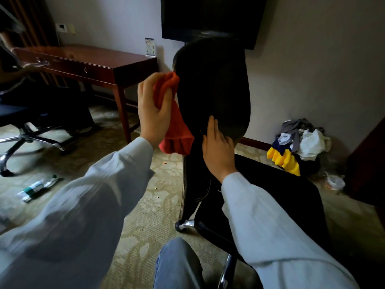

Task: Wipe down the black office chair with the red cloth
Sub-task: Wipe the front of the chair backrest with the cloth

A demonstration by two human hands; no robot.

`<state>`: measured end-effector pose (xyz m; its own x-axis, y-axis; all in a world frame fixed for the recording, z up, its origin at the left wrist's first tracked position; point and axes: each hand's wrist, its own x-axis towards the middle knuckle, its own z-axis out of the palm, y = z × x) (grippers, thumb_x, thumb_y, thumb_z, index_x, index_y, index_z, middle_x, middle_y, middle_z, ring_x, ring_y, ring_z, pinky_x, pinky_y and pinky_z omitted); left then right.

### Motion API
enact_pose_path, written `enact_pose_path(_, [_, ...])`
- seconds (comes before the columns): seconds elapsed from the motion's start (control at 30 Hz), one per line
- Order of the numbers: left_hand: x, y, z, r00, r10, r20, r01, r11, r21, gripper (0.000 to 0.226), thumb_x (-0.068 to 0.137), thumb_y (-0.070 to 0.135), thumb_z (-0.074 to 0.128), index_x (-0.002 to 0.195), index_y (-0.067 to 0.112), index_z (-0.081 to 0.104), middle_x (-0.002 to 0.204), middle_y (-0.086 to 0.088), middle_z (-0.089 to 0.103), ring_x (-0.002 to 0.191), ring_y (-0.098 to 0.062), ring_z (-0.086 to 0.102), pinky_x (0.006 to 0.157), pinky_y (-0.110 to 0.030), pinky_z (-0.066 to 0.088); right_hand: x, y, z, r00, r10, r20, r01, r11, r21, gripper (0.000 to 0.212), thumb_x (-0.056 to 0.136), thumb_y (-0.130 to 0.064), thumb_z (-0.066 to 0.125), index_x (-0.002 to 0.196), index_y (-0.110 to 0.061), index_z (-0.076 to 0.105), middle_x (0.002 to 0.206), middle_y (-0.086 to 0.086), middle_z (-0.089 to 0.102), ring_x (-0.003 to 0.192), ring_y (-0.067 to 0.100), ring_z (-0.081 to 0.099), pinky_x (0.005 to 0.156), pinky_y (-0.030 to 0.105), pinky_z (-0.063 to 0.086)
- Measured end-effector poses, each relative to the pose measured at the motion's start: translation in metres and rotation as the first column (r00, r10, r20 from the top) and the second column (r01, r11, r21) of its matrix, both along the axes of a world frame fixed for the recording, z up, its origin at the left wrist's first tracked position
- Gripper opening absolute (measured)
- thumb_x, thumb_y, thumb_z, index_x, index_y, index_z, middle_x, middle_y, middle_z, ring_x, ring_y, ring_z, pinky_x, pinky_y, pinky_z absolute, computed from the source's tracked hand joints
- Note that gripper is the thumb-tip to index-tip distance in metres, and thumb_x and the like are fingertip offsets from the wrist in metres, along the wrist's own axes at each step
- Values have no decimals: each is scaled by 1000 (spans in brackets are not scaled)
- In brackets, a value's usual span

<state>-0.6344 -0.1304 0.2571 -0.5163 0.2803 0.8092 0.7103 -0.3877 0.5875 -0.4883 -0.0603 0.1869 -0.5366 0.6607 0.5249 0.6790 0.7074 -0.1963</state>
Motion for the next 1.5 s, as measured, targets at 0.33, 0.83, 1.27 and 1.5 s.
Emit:
enact_pose_path(0.33, [8,-10,-28,971,-234,-51,221,958,-181,32,88,6,54,114,24,48,109,19,54,105,-1,55,95,-24,44,-2,-2,0,997,43,-57,-46,997,-56,55,101,-22,31,149,-5,11,152,18,26,130,31,42,102,44,40])
enact_pose_path(0.83, [-2,-4,-1,957,-287,48,288,958,-10,29,91,5,51,115,21,45,111,9,53,108,-3,54,99,-29,44,3,-13,3,989,61,-131,-74,993,-93,54,101,-16,33,149,-7,11,152,16,27,129,34,43,100,36,39])
enact_pose_path(1.27, [27,-6,-104,953,-287,94,296,950,-101,32,88,16,53,119,21,52,114,-3,57,108,-20,57,97,-35,44,12,-28,7,989,9,-150,-39,980,-195,53,102,-19,29,150,-15,7,144,15,42,117,38,51,88,33,39])
enact_pose_path(1.5, [51,-46,-131,913,-407,-6,388,876,-286,30,86,21,54,116,24,53,112,-3,42,107,11,42,96,-6,32,27,-38,-2,977,22,-211,-59,984,-169,54,101,-18,33,150,-17,9,126,18,56,105,37,58,81,37,47])
